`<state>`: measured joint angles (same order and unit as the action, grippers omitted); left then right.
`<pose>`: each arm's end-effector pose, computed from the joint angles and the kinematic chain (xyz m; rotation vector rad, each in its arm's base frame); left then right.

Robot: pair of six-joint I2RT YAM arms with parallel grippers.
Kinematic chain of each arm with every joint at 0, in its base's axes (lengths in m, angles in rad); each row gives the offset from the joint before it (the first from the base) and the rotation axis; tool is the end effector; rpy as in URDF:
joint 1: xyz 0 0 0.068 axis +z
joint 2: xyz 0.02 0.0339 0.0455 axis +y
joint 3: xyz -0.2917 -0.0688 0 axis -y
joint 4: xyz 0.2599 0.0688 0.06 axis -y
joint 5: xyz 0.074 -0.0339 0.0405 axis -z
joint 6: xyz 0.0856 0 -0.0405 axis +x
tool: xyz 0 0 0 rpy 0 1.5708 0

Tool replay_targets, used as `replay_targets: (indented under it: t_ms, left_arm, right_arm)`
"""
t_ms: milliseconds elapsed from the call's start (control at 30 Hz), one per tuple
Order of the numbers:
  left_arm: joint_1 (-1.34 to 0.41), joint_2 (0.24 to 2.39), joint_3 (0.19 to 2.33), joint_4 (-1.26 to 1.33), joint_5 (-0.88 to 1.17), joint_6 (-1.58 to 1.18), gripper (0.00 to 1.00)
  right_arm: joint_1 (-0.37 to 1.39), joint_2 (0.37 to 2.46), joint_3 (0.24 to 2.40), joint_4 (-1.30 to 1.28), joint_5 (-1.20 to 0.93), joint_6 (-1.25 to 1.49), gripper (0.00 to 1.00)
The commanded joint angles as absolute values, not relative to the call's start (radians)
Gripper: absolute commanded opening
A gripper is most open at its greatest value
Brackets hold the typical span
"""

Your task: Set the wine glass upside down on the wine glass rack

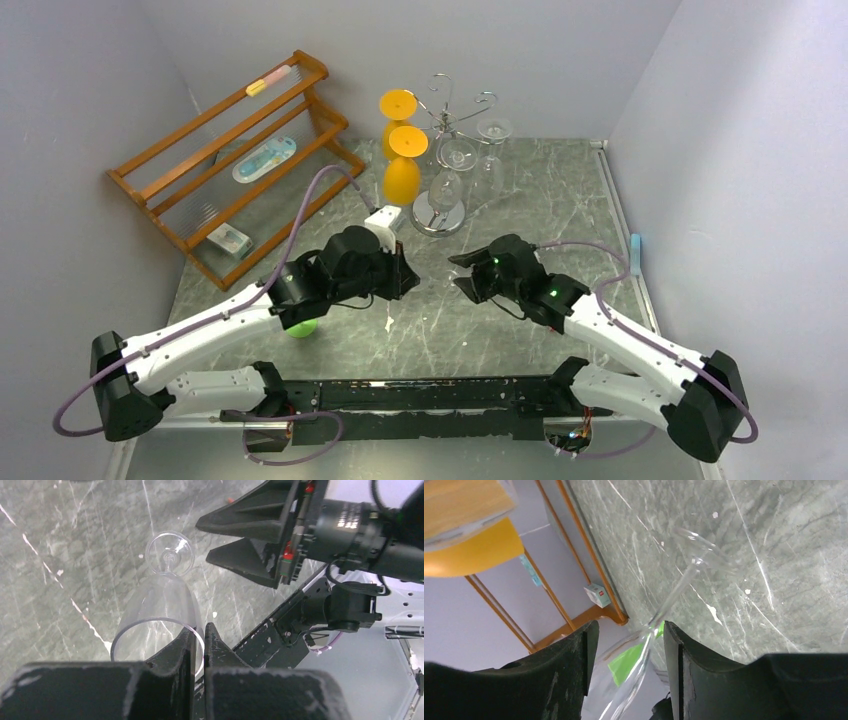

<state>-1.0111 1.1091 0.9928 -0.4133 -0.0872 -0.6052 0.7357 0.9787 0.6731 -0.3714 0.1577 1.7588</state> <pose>0.1617 -0.2440 0.3236 0.3936 2.1886 -0.8545 0.1919 0.1556 0.2353 1.3101 2.1398 1.0762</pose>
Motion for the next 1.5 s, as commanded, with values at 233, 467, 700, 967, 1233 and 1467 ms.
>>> replay_targets:
  t_ms: [233,467,700,967,1233,1467]
  left_arm:
    - [-1.021,1.021,0.9,-0.143,-0.1,-0.554,0.05]
    - [-1.02,1.02,0.876,-0.079,-0.071,-0.55,0.05]
    - [-1.02,1.005,0.851,-0.046,-0.052,-0.549,0.05]
    - [-1.021,0.976,0.811,-0.008,-0.04,-0.559,0.05]
    - [-1.02,0.958,0.782,0.033,-0.029,-0.571,0.05]
    - [-1.021,0.948,0.772,0.017,-0.037,-0.596,0.2]
  right_arm:
    - [0.729,1.053,0.632,-0.324,0.09,1.927,0.5]
    - [0.727,1.08,0.631,-0.255,0.07,1.94,0.5]
    - [0.727,1.086,0.613,-0.217,0.05,1.976,0.43]
    - [0.726,1.098,0.603,-0.17,0.03,2.01,0.34]
    - [0.72,1.13,0.618,-0.138,0.024,2.033,0.32]
    - [0.714,1.104,0.605,-0.126,0.06,2.02,0.0]
